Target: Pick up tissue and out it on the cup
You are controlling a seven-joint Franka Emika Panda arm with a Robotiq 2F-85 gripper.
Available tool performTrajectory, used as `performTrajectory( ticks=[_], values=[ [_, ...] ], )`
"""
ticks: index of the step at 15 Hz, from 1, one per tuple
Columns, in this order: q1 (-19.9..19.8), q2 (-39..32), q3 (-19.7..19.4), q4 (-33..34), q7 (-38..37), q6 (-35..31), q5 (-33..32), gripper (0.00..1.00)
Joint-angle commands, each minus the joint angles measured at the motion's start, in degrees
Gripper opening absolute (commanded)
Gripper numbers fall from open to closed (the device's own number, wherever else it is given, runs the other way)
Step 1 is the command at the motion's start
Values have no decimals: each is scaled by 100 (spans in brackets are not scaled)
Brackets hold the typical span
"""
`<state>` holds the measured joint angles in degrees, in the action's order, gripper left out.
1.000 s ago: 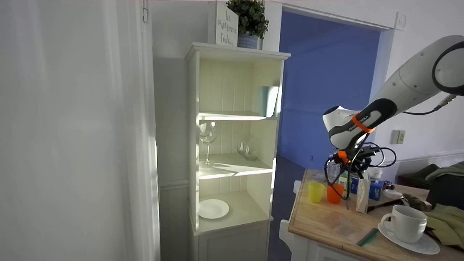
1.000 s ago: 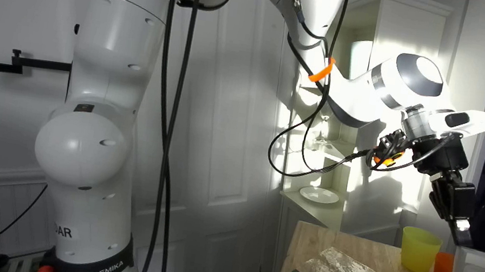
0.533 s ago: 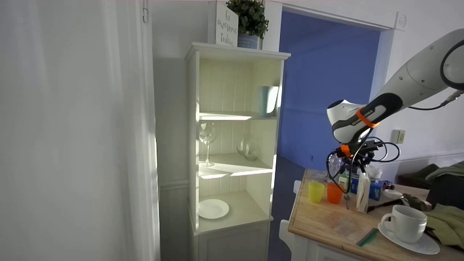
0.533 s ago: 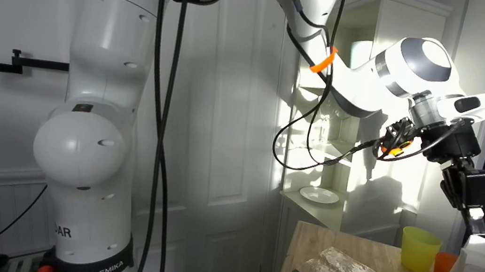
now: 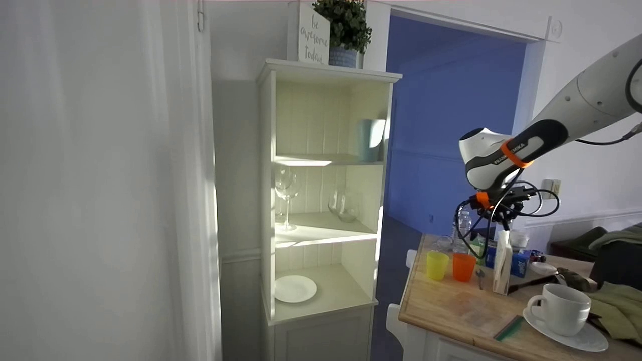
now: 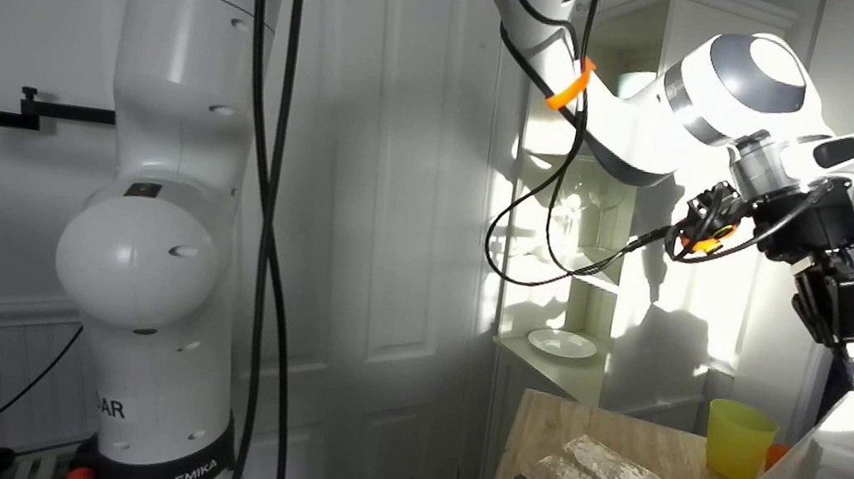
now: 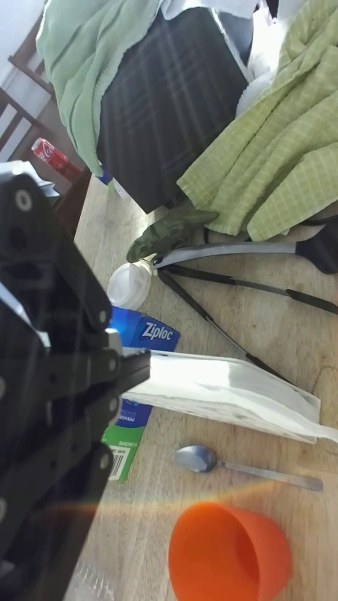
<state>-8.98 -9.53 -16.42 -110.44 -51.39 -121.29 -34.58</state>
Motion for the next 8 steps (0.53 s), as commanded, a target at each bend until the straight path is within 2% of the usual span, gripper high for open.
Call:
performTrajectory(
  ticks=[1, 8],
  values=[
    [-52, 103, 47, -93, 30, -7, 10, 0],
    [-37, -38, 71, -101, 47, 22, 36, 0]
  ],
)
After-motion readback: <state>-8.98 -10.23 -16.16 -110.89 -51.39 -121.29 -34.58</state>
